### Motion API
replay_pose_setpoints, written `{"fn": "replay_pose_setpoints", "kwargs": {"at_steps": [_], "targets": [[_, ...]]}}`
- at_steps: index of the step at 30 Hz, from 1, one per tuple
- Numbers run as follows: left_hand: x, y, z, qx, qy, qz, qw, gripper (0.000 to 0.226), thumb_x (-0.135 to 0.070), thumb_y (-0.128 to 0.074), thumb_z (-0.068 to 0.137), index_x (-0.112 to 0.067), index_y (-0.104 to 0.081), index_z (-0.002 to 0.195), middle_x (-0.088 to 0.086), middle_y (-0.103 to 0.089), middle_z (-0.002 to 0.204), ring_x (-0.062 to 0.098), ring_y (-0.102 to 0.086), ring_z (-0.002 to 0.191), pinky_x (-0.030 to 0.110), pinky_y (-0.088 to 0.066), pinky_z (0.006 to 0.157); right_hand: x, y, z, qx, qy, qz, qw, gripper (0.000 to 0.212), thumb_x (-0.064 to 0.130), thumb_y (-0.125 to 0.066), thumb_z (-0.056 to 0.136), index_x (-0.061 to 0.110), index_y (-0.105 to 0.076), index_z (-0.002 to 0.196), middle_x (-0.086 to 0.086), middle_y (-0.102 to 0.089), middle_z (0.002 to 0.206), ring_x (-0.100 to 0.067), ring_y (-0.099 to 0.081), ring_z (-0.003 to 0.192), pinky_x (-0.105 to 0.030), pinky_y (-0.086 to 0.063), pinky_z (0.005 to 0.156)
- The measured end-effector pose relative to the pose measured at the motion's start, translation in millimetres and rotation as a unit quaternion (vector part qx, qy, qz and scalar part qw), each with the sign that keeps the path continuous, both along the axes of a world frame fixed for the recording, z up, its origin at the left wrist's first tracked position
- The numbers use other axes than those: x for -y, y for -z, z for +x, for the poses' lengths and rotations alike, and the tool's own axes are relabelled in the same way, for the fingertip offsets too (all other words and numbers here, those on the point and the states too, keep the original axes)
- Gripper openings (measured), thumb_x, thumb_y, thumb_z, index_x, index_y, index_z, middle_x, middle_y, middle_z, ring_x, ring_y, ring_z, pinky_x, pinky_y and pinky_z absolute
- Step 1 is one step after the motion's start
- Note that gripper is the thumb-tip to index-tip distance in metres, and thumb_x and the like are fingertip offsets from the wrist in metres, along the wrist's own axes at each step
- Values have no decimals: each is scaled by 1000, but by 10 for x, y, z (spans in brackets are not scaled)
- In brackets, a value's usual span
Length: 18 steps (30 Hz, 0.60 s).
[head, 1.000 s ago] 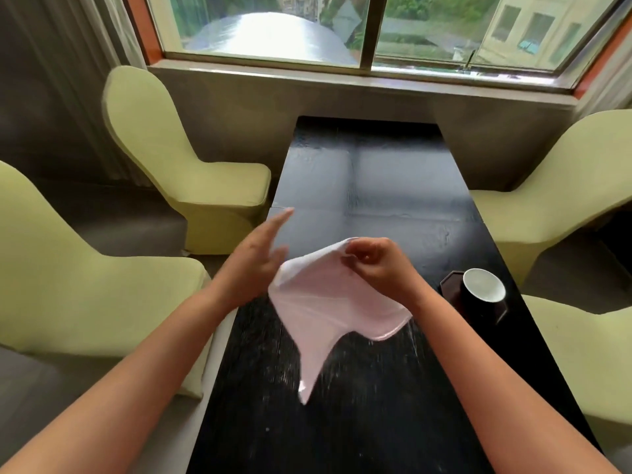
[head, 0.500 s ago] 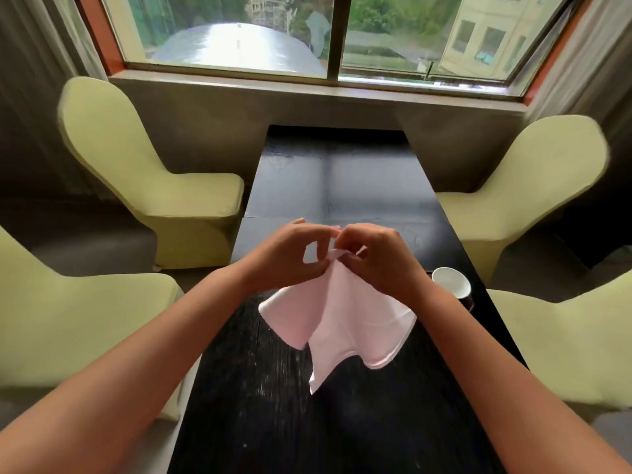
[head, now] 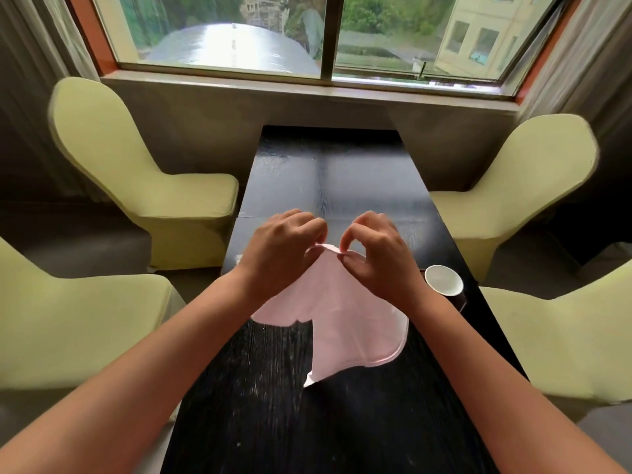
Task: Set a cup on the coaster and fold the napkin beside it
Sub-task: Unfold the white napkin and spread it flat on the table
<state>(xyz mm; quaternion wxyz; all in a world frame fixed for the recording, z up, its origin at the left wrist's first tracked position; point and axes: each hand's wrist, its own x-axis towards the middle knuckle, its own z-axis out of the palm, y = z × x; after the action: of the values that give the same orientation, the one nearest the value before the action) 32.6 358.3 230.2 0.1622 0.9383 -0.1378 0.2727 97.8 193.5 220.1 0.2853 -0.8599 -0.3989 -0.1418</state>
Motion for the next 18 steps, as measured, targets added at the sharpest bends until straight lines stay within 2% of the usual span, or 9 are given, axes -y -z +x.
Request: {"fn": "replay_pose_setpoints", "kwargs": {"at_steps": [2,4,7,10,15,18], "targets": [[24,13,3,-44,-20,1,999,8,-5,-64,81,0,-59,84,14,-62,78,31,-56,69,29,-39,58,-8,10,2,42,19,-35,998,6,12,-67,78,7,-65,80,-12,-60,90,-27,-52,90,-37,-44,72],[-7,28,15,-92,-38,-6,995,5,-6,-60,82,-2,-56,82,13,-58,78,34,-53,71,30,-35,57,-3,4,4,64,29,-69,995,5,13,-64,79,9,-63,80,-11,-62,85,-30,-54,87,-38,-41,73],[-92,49,-15,-137,-34,7,990,8,-7,-59,84,-1,-56,82,16,-61,80,35,-54,73,38,-43,60,63,5,38,72,41,-110,990,5,15,-59,81,10,-61,83,-9,-65,84,-30,-55,88,-37,-38,74],[-201,25,-55,-153,-28,-2,988,6,-6,-63,82,-1,-60,84,15,-64,76,33,-57,70,37,-45,60,185,8,95,81,67,-126,986,5,15,-59,82,10,-60,84,-9,-66,84,-31,-55,89,-37,-36,74],[-284,-183,-26,-161,-42,-65,984,9,-1,-68,78,-1,-61,72,13,-62,68,23,-55,64,29,-39,55,259,-33,101,147,72,-118,980,11,13,-69,75,9,-59,72,-9,-61,65,-32,-57,69,-37,-41,64],[-301,-380,3,-171,-36,-73,982,13,-5,-72,77,-10,-62,69,6,-62,67,19,-57,64,20,-42,56,276,-72,86,195,71,-87,974,18,13,-72,73,9,-56,67,-8,-57,60,-30,-54,62,-37,-42,60]]}}
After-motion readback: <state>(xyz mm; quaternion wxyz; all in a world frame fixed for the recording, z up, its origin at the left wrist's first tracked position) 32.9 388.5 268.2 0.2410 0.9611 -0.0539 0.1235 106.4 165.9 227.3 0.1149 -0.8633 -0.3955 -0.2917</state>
